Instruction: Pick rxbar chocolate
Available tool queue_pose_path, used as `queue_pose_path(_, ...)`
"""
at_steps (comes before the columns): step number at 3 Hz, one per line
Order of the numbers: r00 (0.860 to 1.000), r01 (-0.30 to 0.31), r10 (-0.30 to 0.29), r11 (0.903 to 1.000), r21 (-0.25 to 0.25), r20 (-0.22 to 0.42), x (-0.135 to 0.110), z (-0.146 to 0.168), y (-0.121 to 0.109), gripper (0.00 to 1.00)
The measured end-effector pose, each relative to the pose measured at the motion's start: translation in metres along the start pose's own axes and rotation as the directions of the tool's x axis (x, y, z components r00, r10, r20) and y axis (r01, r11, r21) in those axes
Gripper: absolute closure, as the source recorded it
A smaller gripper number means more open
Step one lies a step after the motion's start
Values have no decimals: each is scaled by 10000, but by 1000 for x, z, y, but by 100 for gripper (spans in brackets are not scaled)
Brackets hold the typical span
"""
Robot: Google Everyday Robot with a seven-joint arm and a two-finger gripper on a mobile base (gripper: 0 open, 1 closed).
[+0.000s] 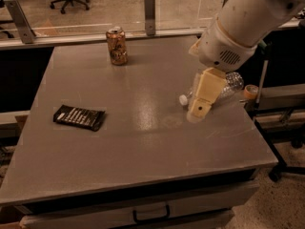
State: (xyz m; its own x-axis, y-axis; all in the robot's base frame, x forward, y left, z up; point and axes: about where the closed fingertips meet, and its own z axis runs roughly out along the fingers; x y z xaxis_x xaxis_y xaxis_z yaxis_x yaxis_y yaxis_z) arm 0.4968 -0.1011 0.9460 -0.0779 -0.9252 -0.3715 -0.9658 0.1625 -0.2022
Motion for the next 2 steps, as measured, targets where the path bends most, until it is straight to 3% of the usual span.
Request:
queue_pose_path(1,9923,685,-618,9959,-592,1078,-73,40,2,0)
queue_pose_path(2,9922,684,-618,9959,-593,1081,-73,40,2,0)
